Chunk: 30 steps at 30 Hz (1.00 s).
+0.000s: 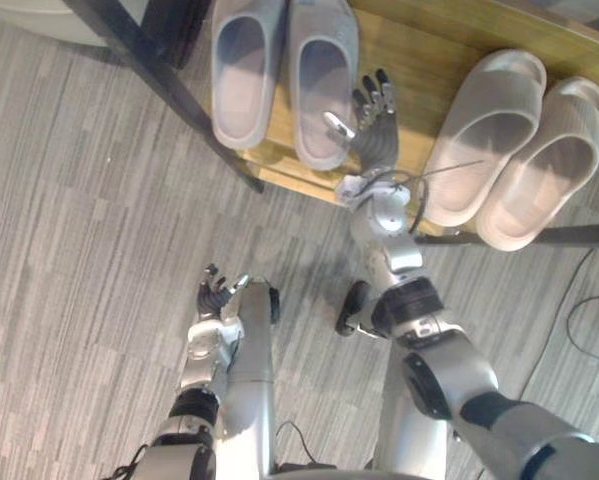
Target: Organize the slippers on the shoe rack
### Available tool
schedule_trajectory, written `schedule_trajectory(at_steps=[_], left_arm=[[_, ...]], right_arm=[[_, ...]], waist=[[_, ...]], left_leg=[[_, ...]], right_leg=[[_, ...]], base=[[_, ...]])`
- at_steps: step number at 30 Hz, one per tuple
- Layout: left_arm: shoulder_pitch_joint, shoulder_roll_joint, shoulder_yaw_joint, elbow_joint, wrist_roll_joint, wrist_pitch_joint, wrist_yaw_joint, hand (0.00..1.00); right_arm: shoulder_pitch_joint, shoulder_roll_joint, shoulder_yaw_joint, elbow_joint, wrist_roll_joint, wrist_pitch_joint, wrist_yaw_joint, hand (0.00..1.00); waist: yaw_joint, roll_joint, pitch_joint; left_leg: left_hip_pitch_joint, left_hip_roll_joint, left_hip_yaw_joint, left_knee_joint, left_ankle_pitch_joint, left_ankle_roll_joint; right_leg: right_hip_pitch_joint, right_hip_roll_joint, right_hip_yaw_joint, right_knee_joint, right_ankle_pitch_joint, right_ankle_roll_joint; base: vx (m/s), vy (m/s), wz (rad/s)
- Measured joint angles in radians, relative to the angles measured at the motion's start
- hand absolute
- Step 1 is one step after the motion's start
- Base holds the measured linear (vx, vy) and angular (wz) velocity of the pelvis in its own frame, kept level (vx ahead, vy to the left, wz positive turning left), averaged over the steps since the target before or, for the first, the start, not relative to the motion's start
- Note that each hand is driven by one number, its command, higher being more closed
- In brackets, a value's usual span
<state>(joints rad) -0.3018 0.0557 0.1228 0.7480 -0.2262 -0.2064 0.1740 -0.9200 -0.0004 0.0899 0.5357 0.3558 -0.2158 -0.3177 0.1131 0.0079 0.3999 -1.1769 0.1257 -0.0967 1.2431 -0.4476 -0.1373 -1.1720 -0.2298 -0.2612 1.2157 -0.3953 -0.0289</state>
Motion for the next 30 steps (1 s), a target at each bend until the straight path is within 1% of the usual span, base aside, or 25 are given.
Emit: schedule_trajectory(at_steps=[4, 9, 10, 11, 13, 14, 15, 17, 18, 20, 25, 26, 30], left_arm=[[-0.001, 0.0, 0.0, 0.0, 0.0, 0.0, 0.002, 0.0], [-0.004, 0.001, -0.002, 0.004, 0.0, 0.002, 0.02, 0.0], [-0.007, 0.001, -0.002, 0.01, 0.0, 0.002, 0.021, 0.0], [-0.008, 0.001, -0.002, 0.012, 0.0, 0.003, 0.021, 0.0], [-0.02, 0.001, -0.003, 0.03, 0.0, 0.01, 0.024, 0.0], [-0.02, 0.001, -0.003, 0.03, 0.0, 0.014, 0.026, 0.0], [-0.022, -0.001, -0.005, 0.032, 0.0, 0.022, 0.04, 0.0], [-0.025, -0.007, -0.005, 0.04, 0.0, 0.026, 0.042, 0.0], [-0.025, -0.009, -0.005, 0.041, 0.0, 0.026, 0.042, 0.0], [-0.025, -0.025, -0.008, 0.041, 0.001, 0.027, 0.048, 0.0], [-0.033, -0.041, -0.026, 0.039, 0.008, 0.028, 0.064, 0.0], [-0.034, -0.045, -0.026, 0.039, 0.009, 0.029, 0.065, 0.0], [-0.042, -0.058, -0.025, 0.039, 0.009, 0.038, 0.066, 0.0]], right_arm=[[-0.024, 0.001, -0.001, 0.034, 0.019, 0.0, -0.007, 0.0], [-0.056, 0.002, -0.006, 0.072, 0.091, 0.002, -0.009, 0.0], [-0.061, 0.003, -0.007, 0.077, 0.125, 0.001, -0.009, 0.0], [-0.062, 0.004, -0.007, 0.079, 0.132, 0.001, -0.009, 0.0], [-0.071, 0.015, -0.01, 0.099, 0.198, -0.011, -0.015, 0.0], [-0.074, 0.021, -0.011, 0.106, 0.204, -0.012, -0.018, 0.0], [-0.08, 0.045, -0.012, 0.119, 0.234, -0.01, -0.026, 0.0], [-0.08, 0.085, -0.012, 0.143, 0.249, -0.009, -0.029, 0.0], [-0.08, 0.091, -0.012, 0.148, 0.253, -0.011, -0.031, 0.0], [-0.08, 0.117, -0.02, 0.152, 0.277, -0.014, -0.046, 0.0], [-0.08, 0.118, -0.02, 0.156, 0.308, -0.009, -0.047, 0.0], [-0.08, 0.118, -0.019, 0.156, 0.319, -0.009, -0.047, 0.0], [-0.079, 0.117, -0.019, 0.157, 0.32, 0.001, -0.047, 0.0]], waist=[[0.001, 0.001, 0.0], [0.002, 0.005, -0.002], [0.004, 0.006, -0.003], [0.004, 0.007, -0.003], [0.011, 0.012, -0.006], [0.012, 0.013, -0.007], [0.017, 0.017, -0.009], [0.021, 0.022, -0.009], [0.022, 0.023, -0.009], [0.025, 0.033, -0.014], [0.031, 0.043, -0.019], [0.033, 0.046, -0.021], [0.035, 0.047, -0.021]], left_leg=[[0.001, 0.002, -0.002, 0.0, 0.001, -0.002], [0.005, 0.005, -0.001, -0.002, 0.003, -0.006], [0.006, 0.006, 0.0, -0.002, 0.004, -0.006], [0.007, 0.007, 0.0, -0.002, 0.004, -0.007], [0.01, 0.013, 0.001, -0.002, 0.004, -0.008], [0.01, 0.015, 0.001, -0.002, 0.005, -0.008], [0.015, 0.023, 0.003, -0.004, 0.005, -0.009], [0.032, 0.024, 0.004, -0.013, 0.008, -0.012], [0.034, 0.023, 0.004, -0.015, 0.008, -0.013], [0.053, 0.024, 0.005, -0.023, 0.008, -0.013], [0.061, 0.024, 0.008, -0.038, 0.011, -0.01], [0.063, 0.026, 0.007, -0.039, 0.015, -0.019], [0.073, 0.029, 0.007, -0.045, 0.017, -0.022]], right_leg=[[0.0, 0.002, -0.001, 0.0, 0.0, 0.0], [0.0, 0.004, -0.001, 0.0, 0.001, -0.002], [0.0, 0.004, -0.001, 0.0, 0.002, -0.004], [0.0, 0.004, -0.001, 0.0, 0.002, -0.004], [0.001, 0.011, 0.0, -0.002, 0.006, -0.012], [0.002, 0.014, 0.0, -0.004, 0.008, -0.014], [0.005, 0.023, 0.0, -0.012, 0.013, -0.023], [0.019, 0.025, 0.0, -0.018, 0.014, -0.024], [0.022, 0.025, 0.0, -0.019, 0.014, -0.025], [0.039, 0.028, 0.0, -0.025, 0.014, -0.024], [0.045, 0.029, 0.001, -0.035, 0.014, -0.024], [0.045, 0.031, 0.001, -0.035, 0.014, -0.025], [0.053, 0.033, -0.002, -0.037, 0.017, -0.029]], base=[[-0.02, -0.012, -0.01], [-0.03, -0.014, -0.02], [0.0, 0.0, 0.0], [0.0, 0.0, 0.0], [0.0, 0.0, -0.06], [-0.01, -0.003, -0.15], [-0.01, -0.006, -0.13], [-0.01, -0.006, -0.05], [0.0, 0.0, 0.0], [-0.02, -0.016, 0.0], [-0.01, -0.004, 0.0], [0.0, 0.0, 0.0], [0.0, 0.0, 0.0]])
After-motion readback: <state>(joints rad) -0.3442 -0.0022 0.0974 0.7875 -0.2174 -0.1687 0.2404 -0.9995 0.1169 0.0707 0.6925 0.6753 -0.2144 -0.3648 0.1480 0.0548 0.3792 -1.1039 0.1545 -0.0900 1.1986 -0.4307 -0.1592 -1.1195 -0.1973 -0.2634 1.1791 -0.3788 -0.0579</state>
